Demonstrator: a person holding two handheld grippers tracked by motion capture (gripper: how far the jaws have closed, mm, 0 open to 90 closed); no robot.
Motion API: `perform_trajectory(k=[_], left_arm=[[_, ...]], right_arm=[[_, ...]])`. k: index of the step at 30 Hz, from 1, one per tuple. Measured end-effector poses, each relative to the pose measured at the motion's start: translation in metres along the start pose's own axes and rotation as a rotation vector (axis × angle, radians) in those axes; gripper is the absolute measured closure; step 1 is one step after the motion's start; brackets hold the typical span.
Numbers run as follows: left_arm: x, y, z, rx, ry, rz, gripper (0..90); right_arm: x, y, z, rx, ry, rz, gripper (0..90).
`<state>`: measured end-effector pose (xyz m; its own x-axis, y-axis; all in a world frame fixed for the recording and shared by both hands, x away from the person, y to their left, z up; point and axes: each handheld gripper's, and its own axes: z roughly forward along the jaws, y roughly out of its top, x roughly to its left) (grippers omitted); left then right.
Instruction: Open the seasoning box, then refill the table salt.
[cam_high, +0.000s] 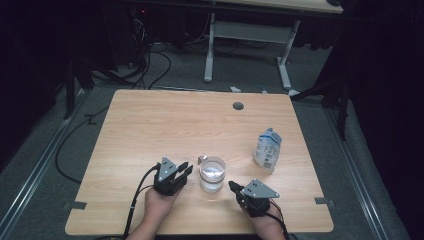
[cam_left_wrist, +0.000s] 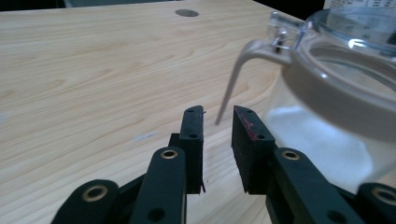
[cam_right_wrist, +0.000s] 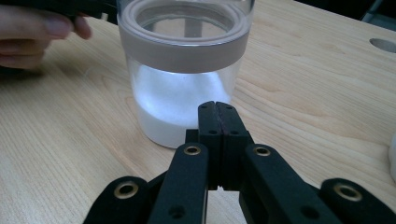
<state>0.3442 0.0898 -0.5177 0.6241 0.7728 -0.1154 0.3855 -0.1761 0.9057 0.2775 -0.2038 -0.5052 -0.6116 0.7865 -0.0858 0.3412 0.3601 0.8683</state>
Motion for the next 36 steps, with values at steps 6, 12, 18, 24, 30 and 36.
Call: perform_trajectory(k=[6, 12, 18, 24, 30, 36], left_arm=[[0.026, -0.009, -0.037, 0.014, 0.064, -0.014, 85.9], [0.044, -0.017, -0.065, 0.001, 0.118, -0.026, 83.8], [0.055, -0.026, -0.078, 0.000, 0.137, -0.053, 78.5], [0.064, -0.028, -0.084, -0.009, 0.151, -0.079, 73.6], [0.068, -0.029, -0.088, -0.014, 0.155, -0.093, 71.6], [0.071, -0.029, -0.090, -0.017, 0.163, -0.097, 71.5]], right_arm=[[-0.004, 0.005, 0.002, -0.008, -0.010, 0.006, 90.0], [-0.009, 0.008, 0.010, 0.001, -0.037, 0.014, 90.0], [-0.014, 0.011, 0.019, 0.013, -0.048, 0.020, 90.0], [-0.014, 0.015, 0.021, 0.011, -0.049, 0.012, 90.0], [-0.011, 0.017, 0.023, 0.008, -0.046, 0.002, 90.0], [-0.009, 0.017, 0.023, 0.014, -0.044, -0.007, 90.0]])
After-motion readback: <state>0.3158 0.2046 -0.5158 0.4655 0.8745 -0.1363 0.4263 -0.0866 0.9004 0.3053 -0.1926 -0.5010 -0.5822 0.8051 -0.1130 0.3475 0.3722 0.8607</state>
